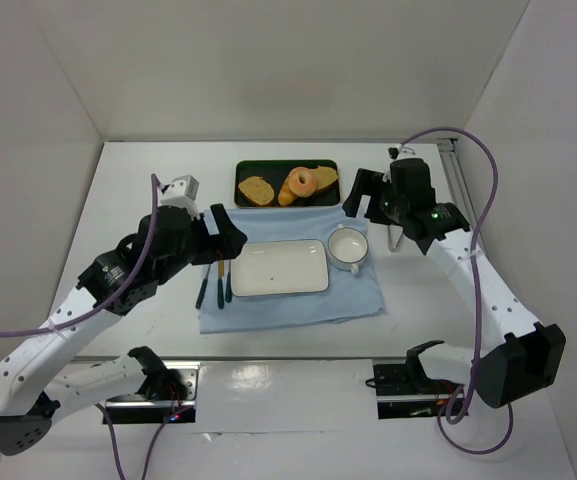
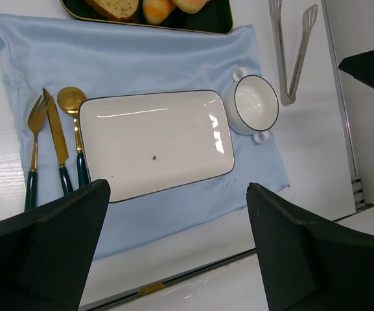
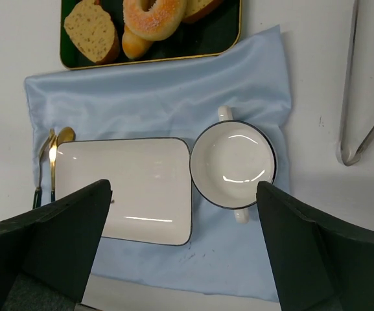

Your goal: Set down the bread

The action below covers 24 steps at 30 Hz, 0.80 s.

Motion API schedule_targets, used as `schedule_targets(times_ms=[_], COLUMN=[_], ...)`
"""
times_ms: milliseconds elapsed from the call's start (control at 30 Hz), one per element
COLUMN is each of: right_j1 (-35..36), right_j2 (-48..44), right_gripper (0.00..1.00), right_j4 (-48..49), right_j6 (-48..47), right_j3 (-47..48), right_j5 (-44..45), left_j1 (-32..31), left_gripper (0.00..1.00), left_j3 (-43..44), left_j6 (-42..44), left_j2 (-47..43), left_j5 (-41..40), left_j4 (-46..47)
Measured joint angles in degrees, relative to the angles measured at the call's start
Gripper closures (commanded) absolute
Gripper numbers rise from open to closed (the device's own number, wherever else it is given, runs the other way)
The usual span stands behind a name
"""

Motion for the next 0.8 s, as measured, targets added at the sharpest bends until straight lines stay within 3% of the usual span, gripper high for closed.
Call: schedule_targets(times_ms=[467, 800], right_j1=[0.0, -7.2], right_j2=[-3.9, 21.6], right_gripper=[0.00, 0.00], right_j4=[1.0, -1.2], right_j6=[-0.8, -3.0], right_j3=[-0.5, 9.4], right_j5=[6.4, 16.2], left_j1=[0.0, 0.0], left_gripper=[0.00, 0.00], left_j3=[0.0, 0.0], left_j6=[0.2, 0.1], left_j2=[-0.8, -8.4], left_j5=[0.0, -0.5], left_j4=[0.1, -1.2])
